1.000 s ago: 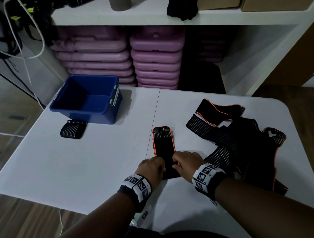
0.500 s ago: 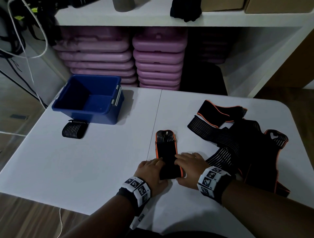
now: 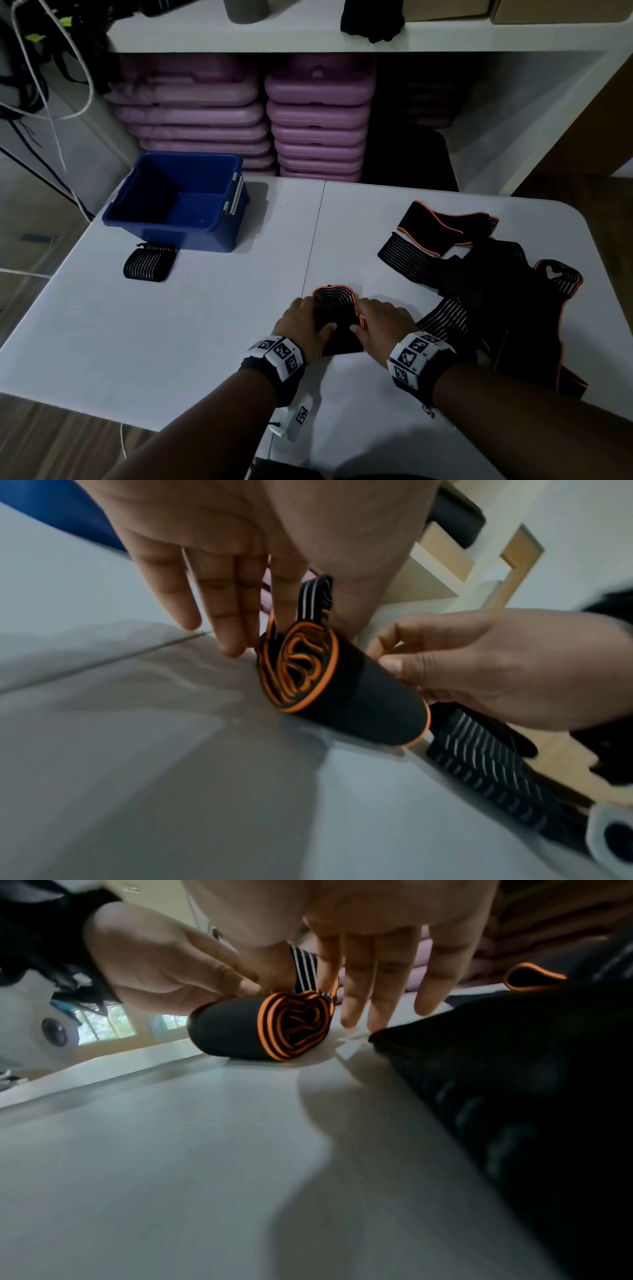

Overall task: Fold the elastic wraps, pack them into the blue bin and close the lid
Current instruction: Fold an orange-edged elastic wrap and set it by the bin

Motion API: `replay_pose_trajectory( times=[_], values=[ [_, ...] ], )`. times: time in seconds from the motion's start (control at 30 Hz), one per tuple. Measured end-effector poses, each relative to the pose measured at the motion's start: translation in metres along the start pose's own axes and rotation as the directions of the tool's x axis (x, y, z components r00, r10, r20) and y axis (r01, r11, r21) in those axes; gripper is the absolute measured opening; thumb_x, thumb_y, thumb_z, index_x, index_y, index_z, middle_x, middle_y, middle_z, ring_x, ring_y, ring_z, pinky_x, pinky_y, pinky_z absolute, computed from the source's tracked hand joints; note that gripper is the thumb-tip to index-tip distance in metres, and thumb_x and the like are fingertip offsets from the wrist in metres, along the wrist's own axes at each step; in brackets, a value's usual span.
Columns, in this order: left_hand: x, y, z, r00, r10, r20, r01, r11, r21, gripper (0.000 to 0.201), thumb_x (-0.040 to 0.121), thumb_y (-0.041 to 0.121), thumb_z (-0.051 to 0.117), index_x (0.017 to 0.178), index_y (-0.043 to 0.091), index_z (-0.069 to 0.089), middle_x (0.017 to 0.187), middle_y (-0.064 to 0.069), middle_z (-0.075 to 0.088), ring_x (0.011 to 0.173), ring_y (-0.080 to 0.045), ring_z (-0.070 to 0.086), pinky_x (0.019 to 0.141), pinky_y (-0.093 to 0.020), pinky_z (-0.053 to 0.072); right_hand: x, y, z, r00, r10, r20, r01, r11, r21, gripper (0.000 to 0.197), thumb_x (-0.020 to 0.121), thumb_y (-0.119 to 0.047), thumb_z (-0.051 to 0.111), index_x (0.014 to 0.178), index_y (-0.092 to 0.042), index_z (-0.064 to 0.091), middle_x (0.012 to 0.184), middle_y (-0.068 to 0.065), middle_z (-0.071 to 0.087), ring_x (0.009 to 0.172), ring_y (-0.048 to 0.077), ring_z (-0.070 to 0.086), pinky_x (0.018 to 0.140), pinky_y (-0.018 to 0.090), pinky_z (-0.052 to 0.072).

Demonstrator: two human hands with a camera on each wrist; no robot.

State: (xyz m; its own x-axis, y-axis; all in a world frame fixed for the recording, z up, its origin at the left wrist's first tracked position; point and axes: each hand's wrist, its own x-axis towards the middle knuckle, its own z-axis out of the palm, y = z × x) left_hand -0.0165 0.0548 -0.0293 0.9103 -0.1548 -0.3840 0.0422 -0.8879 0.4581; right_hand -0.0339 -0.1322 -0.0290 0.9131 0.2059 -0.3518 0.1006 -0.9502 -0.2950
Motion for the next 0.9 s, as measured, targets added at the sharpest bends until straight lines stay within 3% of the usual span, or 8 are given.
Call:
replay_pose_trajectory(
  times=[0.1, 0.2, 0.37, 0.43, 0.6, 0.73, 0.8, 0.9],
  values=[
    [0.003, 0.000, -0.001, 1.000, -0.020, -0.004, 0.020, 0.996, -0.085, 0.050, 0.081, 0.039, 0.068, 0.119, 0.020, 0.043, 0.120, -0.003, 0.049, 0.109, -0.026, 0.055, 0.095, -0.042, 0.046, -0.003, -0.003, 0.000, 0.990, -0.136, -0.046, 0.132, 0.987, -0.088, 0.027, 0.097, -0.038, 0.044, 0.120, -0.026, 0.051, 0.121, -0.001, 0.052, 0.114, 0.025, 0.051, 0.094, 0.040, 0.040],
    [0.004, -0.002, -0.001, 0.999, -0.023, -0.027, 0.020, 0.992, -0.121, 0.050, 0.080, 0.034, 0.071, 0.117, 0.020, 0.040, 0.120, -0.001, 0.049, 0.110, -0.025, 0.055, 0.096, -0.040, 0.046, -0.010, -0.008, -0.001, 0.980, -0.198, -0.013, 0.195, 0.972, -0.133, 0.039, 0.094, -0.045, 0.046, 0.125, -0.023, 0.053, 0.125, 0.001, 0.051, 0.116, 0.027, 0.049, 0.096, 0.042, 0.037],
    [0.012, 0.001, -0.009, 0.999, 0.040, -0.032, -0.047, 0.963, -0.266, 0.079, 0.079, 0.034, 0.071, 0.143, 0.027, 0.026, 0.137, 0.004, 0.049, 0.124, -0.017, 0.050, 0.105, -0.037, 0.042, -0.015, -0.004, -0.010, 0.974, -0.212, 0.076, 0.224, 0.954, -0.202, 0.053, 0.091, -0.051, 0.051, 0.136, -0.021, 0.046, 0.136, 0.000, 0.047, 0.124, 0.026, 0.043, 0.103, 0.044, 0.031],
    [0.020, 0.008, -0.017, 0.997, 0.063, -0.041, -0.072, 0.959, -0.276, 0.073, 0.084, 0.039, 0.067, 0.145, 0.030, 0.029, 0.134, 0.007, 0.053, 0.123, -0.014, 0.051, 0.107, -0.037, 0.040, -0.014, -0.006, -0.014, 0.972, -0.220, 0.082, 0.232, 0.947, -0.221, 0.051, 0.092, -0.049, 0.051, 0.134, -0.021, 0.046, 0.136, 0.000, 0.047, 0.124, 0.027, 0.043, 0.102, 0.043, 0.030],
    [0.045, 0.024, -0.048, 0.992, 0.077, 0.098, -0.075, 0.997, -0.019, 0.048, 0.082, 0.042, 0.071, 0.126, 0.031, 0.058, 0.100, 0.011, 0.062, 0.103, -0.013, 0.060, 0.095, -0.031, 0.048, -0.011, -0.012, -0.017, 0.971, -0.209, 0.113, 0.232, 0.941, -0.248, 0.046, 0.092, -0.045, 0.052, 0.131, -0.021, 0.048, 0.135, 0.002, 0.047, 0.123, 0.026, 0.044, 0.103, 0.042, 0.029],
    [0.055, 0.036, -0.061, 0.965, 0.118, 0.234, -0.152, 0.979, 0.133, 0.015, 0.073, 0.037, 0.078, 0.085, 0.034, 0.068, 0.081, 0.018, 0.061, 0.088, -0.010, 0.062, 0.081, -0.026, 0.052, -0.012, -0.014, -0.019, 0.969, -0.203, 0.141, 0.235, 0.936, -0.261, 0.044, 0.094, -0.043, 0.051, 0.132, -0.019, 0.047, 0.141, 0.005, 0.043, 0.127, 0.027, 0.043, 0.106, 0.045, 0.028],
    [0.057, 0.040, -0.064, 0.953, 0.130, 0.276, -0.191, 0.959, 0.211, 0.017, 0.072, 0.043, 0.077, 0.083, 0.035, 0.067, 0.085, 0.019, 0.062, 0.092, -0.008, 0.062, 0.084, -0.029, 0.051, -0.011, -0.015, -0.019, 0.969, -0.201, 0.143, 0.233, 0.938, -0.255, 0.044, 0.094, -0.042, 0.052, 0.131, -0.019, 0.048, 0.142, 0.006, 0.043, 0.127, 0.027, 0.043, 0.106, 0.045, 0.027],
    [0.057, 0.044, -0.063, 0.915, 0.144, 0.376, -0.268, 0.914, 0.303, 0.037, 0.069, 0.055, 0.076, 0.097, 0.032, 0.069, 0.100, 0.015, 0.061, 0.098, -0.010, 0.059, 0.088, -0.032, 0.046, -0.011, -0.015, -0.018, 0.970, -0.201, 0.138, 0.230, 0.943, -0.242, 0.043, 0.093, -0.040, 0.053, 0.130, -0.018, 0.049, 0.136, 0.005, 0.047, 0.124, 0.028, 0.045, 0.104, 0.045, 0.028]
  ],
)
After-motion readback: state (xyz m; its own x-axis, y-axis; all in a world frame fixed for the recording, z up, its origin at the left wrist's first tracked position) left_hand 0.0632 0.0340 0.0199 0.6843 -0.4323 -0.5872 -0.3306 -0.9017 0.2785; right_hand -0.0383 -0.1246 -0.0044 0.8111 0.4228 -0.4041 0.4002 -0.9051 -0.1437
